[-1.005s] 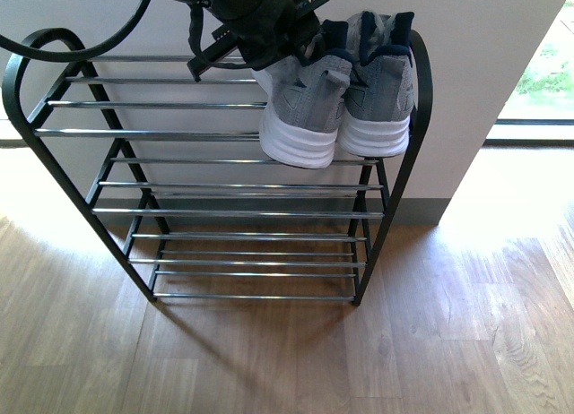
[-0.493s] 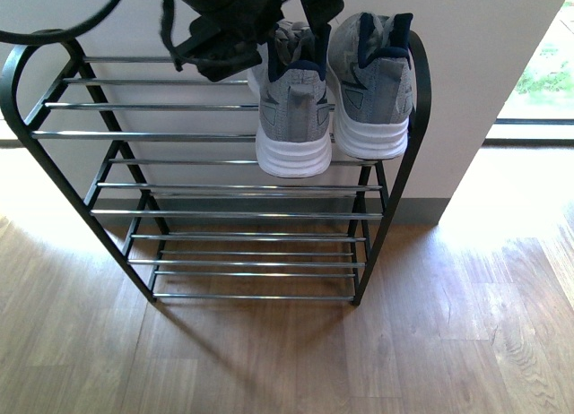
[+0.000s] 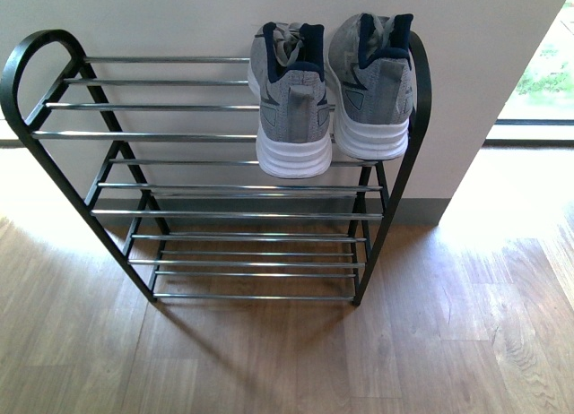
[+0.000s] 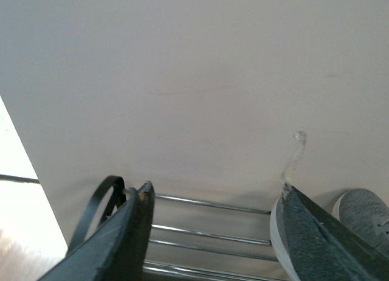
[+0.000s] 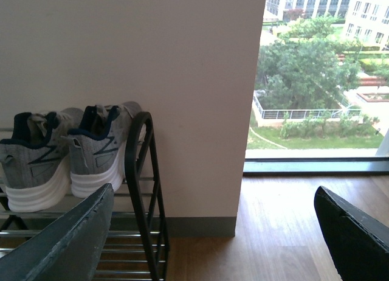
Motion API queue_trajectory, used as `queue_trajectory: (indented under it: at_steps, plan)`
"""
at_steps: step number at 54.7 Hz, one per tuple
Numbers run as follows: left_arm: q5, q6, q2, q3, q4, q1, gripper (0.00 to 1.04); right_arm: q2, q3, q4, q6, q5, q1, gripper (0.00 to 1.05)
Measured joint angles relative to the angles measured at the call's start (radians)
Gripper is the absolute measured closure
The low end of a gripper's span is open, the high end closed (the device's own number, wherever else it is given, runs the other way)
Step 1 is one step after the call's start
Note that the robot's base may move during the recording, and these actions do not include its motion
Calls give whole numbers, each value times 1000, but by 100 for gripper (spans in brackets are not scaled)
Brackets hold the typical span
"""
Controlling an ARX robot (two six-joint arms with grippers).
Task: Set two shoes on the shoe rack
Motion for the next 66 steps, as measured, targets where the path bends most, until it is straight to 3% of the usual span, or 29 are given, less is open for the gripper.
queue_trajectory:
  at_steps: [15, 42, 48, 66]
  plan:
    - [70, 42, -161, -234, 52, 72, 104, 0, 0, 0, 0, 0, 0, 9]
    - [151, 51, -442, -466, 4, 152, 104, 0, 0, 0, 0, 0, 0, 9]
    - [220, 51, -511, -500, -34, 207, 104, 0, 0, 0, 0, 0, 0, 9]
    - [229, 52, -699, -601, -126, 229, 104, 0, 0, 0, 0, 0, 0, 9]
